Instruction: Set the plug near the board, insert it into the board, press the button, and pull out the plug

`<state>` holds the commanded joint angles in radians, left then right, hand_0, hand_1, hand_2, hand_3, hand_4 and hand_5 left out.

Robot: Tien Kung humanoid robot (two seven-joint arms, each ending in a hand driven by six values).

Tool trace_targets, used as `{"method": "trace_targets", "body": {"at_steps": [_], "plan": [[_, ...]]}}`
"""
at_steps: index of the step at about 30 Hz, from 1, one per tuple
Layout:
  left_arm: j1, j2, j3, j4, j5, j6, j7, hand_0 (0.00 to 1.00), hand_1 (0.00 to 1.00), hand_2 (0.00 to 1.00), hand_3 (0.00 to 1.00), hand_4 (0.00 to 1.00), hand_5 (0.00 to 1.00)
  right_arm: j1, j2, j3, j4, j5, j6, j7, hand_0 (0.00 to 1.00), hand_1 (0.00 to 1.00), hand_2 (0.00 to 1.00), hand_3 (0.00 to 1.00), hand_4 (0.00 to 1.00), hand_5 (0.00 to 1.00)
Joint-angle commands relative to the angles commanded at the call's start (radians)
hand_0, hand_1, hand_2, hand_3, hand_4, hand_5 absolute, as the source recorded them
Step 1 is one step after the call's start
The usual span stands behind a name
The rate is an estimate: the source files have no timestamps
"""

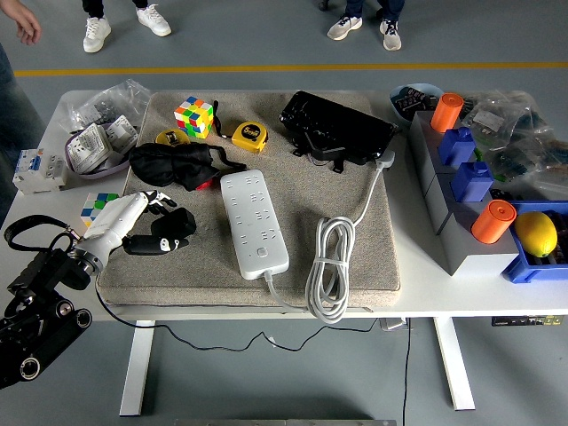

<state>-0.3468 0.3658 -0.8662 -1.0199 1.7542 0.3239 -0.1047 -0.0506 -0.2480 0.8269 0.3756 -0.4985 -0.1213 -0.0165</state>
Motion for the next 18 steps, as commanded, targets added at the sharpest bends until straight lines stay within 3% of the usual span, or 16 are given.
{"method": "trace_targets", "body": {"at_steps": [18], "plan": [[-0.016, -0.009, 0.022, 0.027, -0.051, 0.008, -0.022, 0.511, 0.526, 0.519, 0.560, 0.933, 0.278, 0.001, -0.004, -0.010, 0.001, 0.001, 0.000, 0.002, 0.633, 0.684, 0.698, 0.614, 0.998, 0.567]]}}
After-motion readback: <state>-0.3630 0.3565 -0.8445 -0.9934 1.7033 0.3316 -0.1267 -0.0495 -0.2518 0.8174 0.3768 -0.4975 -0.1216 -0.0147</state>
